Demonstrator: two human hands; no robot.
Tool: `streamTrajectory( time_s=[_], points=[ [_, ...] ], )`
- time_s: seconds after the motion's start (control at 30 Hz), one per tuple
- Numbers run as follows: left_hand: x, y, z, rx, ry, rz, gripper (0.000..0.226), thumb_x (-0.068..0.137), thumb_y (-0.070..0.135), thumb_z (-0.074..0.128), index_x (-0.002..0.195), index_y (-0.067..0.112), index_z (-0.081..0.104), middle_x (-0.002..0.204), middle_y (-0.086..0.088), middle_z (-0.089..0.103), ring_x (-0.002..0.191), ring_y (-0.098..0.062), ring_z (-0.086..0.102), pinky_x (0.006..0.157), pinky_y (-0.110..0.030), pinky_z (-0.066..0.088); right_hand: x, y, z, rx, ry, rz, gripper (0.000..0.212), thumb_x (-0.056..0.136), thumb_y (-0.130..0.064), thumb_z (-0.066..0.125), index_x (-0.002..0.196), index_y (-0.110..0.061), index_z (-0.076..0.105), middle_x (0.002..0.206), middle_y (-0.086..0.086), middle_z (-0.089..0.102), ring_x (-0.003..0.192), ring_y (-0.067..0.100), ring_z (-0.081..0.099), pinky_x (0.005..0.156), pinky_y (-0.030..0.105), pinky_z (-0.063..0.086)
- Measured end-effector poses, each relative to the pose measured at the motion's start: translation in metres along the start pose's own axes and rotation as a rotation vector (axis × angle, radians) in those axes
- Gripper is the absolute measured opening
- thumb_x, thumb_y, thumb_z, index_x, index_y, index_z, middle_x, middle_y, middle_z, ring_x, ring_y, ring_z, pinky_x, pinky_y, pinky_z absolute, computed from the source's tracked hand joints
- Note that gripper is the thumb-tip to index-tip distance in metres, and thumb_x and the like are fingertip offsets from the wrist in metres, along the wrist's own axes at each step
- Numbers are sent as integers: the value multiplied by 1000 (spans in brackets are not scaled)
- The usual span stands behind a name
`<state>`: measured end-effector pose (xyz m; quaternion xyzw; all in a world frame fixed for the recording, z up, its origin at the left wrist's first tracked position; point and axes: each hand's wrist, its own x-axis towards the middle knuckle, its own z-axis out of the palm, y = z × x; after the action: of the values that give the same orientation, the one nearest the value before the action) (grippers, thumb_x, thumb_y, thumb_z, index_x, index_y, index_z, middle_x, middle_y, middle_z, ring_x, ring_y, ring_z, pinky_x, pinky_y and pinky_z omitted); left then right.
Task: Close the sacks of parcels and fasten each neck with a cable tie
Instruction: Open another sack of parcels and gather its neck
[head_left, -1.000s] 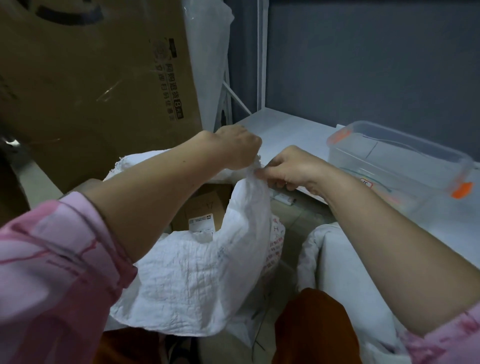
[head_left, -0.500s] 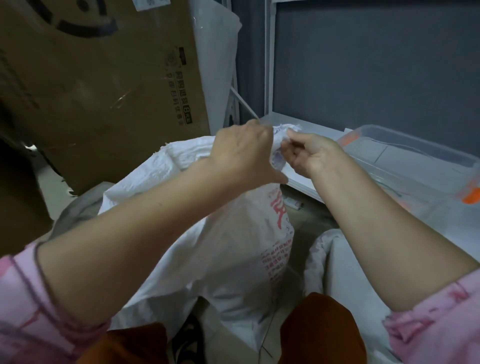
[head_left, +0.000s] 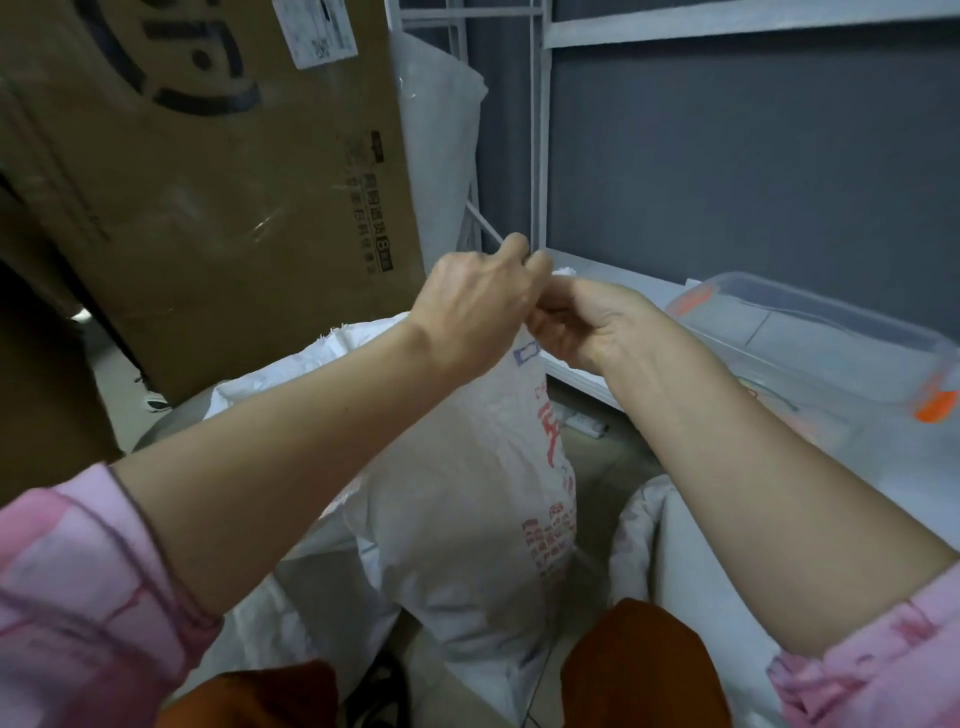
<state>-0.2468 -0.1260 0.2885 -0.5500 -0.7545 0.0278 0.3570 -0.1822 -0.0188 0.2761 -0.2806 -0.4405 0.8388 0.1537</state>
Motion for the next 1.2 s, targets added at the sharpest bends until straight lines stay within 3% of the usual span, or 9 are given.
streamTrajectory(
  time_s=[0.1, 0.23, 0.4, 0.5, 0.63, 0.77, 0.87, 1.0, 1.2],
  points=[
    [-1, 4, -10, -149, -134, -152, 24, 87, 25, 60, 106, 14, 49, 97, -4, 49, 67, -21, 48, 55, -32, 34, 0, -1, 0, -39, -2, 12, 28, 90, 4, 54, 65, -8, 49, 42, 2, 50, 41, 7, 43, 29, 12, 25],
    [8, -18, -32, -416, -389, -384, 52, 67, 53, 76, 96, 12, 62, 91, 1, 62, 81, -21, 59, 66, -32, 49, 7, 9, -7, 127, -55, 22, 25, 92, 8, 46, 73, -7, 50, 61, 5, 50, 47, 7, 40, 30, 12, 23],
    [7, -18, -31, -343, -478, -362, 35, 70, 35, 81, 92, 13, 66, 82, -2, 63, 70, -20, 59, 57, -30, 47, 10, 14, -8, 239, -90, 10, 22, 94, 5, 46, 78, -9, 52, 67, 3, 48, 40, 5, 46, 30, 13, 25],
    [3, -14, -27, -181, -345, -337, 22, 81, 12, 70, 101, 9, 63, 86, -5, 56, 75, -24, 53, 62, -33, 40, 7, 12, -11, 154, -26, -38, 17, 91, 2, 54, 78, -9, 53, 68, 4, 50, 34, 3, 42, 29, 14, 24],
    [-2, -6, -23, -51, -205, -209, 29, 86, 3, 58, 114, 10, 56, 105, -8, 57, 88, -30, 60, 63, -31, 35, -7, 7, -13, -842, 429, -653, 19, 76, -12, 72, 88, -14, 56, 83, -3, 53, 61, 5, 51, 54, 22, 40],
    [-5, -2, -21, -86, -137, -152, 28, 89, 11, 58, 117, 12, 52, 108, -6, 53, 87, -30, 61, 62, -31, 34, -20, 6, -6, -1431, 147, -991, 11, 81, -17, 71, 86, -17, 61, 90, -6, 47, 84, 15, 45, 66, 28, 31],
    [-7, -3, -25, -211, -135, -224, 23, 86, 9, 60, 108, 10, 54, 102, -7, 53, 84, -31, 58, 63, -34, 37, -9, 14, -11, -1465, 180, -1204, 11, 84, -12, 67, 79, -3, 64, 79, 6, 54, 80, 22, 48, 60, 30, 32],
    [-4, -19, -44, -432, -410, -324, 37, 66, 21, 82, 96, 5, 65, 92, -7, 65, 83, -27, 62, 67, -38, 54, 1, 25, -17, -1415, 352, -1417, 16, 75, 5, 66, 68, -3, 54, 75, 11, 53, 65, 25, 48, 47, 28, 28],
    [-14, -27, -34, -338, -469, -280, 40, 72, 24, 78, 101, 6, 59, 100, -11, 59, 83, -28, 57, 67, -37, 49, 5, 25, -20, -1424, 348, -1568, 24, 66, 9, 62, 66, -6, 43, 69, 12, 46, 53, 18, 28, 45, 24, 23]
  ],
)
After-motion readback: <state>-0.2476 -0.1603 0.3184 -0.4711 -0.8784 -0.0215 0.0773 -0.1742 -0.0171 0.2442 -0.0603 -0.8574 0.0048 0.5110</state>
